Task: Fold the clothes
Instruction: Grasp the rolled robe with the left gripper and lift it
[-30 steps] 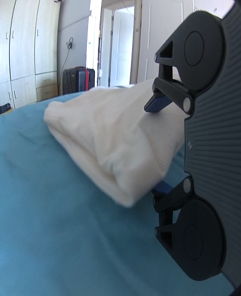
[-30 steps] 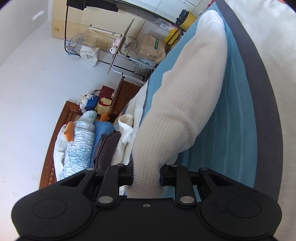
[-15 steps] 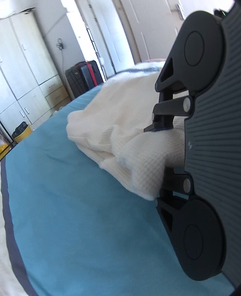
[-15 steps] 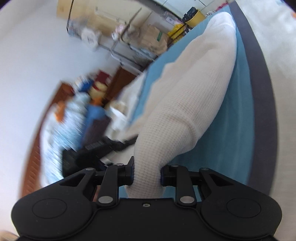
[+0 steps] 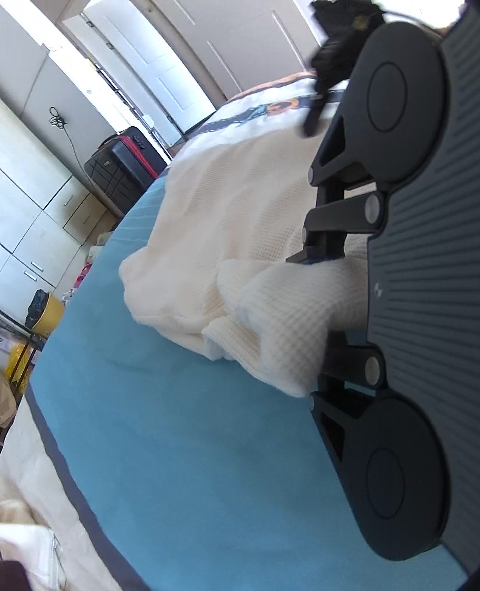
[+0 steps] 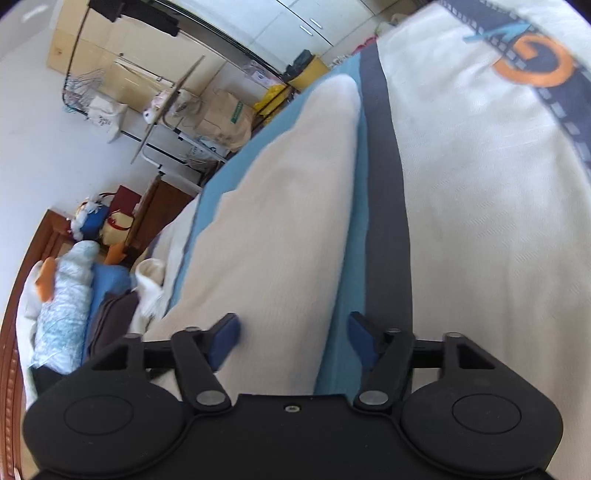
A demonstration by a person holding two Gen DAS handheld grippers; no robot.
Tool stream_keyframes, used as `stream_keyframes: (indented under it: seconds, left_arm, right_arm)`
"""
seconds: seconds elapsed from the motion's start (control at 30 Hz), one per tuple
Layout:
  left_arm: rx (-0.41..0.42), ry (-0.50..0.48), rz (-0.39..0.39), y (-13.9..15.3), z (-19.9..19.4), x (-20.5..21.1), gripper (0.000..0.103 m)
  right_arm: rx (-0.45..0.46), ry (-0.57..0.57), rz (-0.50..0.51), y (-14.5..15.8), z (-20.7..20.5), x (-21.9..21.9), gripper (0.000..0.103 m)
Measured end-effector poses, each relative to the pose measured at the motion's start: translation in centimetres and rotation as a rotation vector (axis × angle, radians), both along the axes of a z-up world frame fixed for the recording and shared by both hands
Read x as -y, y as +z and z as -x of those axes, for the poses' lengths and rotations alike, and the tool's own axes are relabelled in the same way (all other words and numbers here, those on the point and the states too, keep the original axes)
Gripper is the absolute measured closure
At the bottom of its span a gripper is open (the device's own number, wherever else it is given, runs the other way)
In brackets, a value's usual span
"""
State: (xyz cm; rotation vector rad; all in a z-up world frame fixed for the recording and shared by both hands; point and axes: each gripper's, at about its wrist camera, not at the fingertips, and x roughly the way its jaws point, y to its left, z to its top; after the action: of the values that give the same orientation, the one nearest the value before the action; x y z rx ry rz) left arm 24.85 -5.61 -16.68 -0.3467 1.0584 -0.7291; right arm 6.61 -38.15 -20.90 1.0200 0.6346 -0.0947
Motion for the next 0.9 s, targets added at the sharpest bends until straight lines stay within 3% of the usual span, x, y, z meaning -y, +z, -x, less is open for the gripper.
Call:
stream_keyframes:
  seconds: [0.07, 0.13, 0.17, 0.2, 0.27, 0.43, 0.57, 0.77, 0.9]
  left_arm:
    - [-0.031, 0.009, 0.023, -0.6, -0.5, -0.3, 0.080]
    - [-0.031, 0.003, 0.039, -0.9, -0.8, -0.5, 0.081]
    - [-0.021, -0.001, 0.032, -0.9, -0.7, -0.3, 0.083]
    - [-0.005, -0.003, 0.022, -0.6, -0.5, -0.2, 0.085]
    - [0.035, -0.008, -0.001, 0.0, 0.0, 0.1, 0.087]
    - [0.222, -0.025, -0.086, 3.3, 2.3, 0.3, 0.090]
    - [0.336, 0.054, -0.107, 6.7, 4.1, -3.0, 0.090]
    - [0.409, 0.253, -0.064, 11.0, 4.9, -12.0, 0.090]
    - [0.503, 0.328, -0.102, 14.9, 3.1, -18.7, 0.090]
  right_arm:
    - [0.055, -0.046, -0.013, -0.6, -1.9, 0.5, 0.023]
    - [0.041, 0.000, 0.058, -0.3, -4.9, 0.5, 0.027]
    - [0.019, 0.022, 0.119, -0.2, -6.2, 0.4, 0.050]
    - [0.010, 0.039, 0.178, 0.0, -6.9, 0.1, 0.060]
    - [0.028, 0.060, 0.261, 0.5, -7.5, -0.4, 0.070]
    - [0.113, 0.098, 0.499, 5.6, -6.5, -4.0, 0.074]
    - [0.208, 0.171, 0.676, 11.0, -6.7, -7.9, 0.074]
    - [0.367, 0.283, 0.760, 17.0, -8.7, -13.8, 0.074]
    - [0.448, 0.371, 0.789, 19.7, -11.7, -18.7, 0.074]
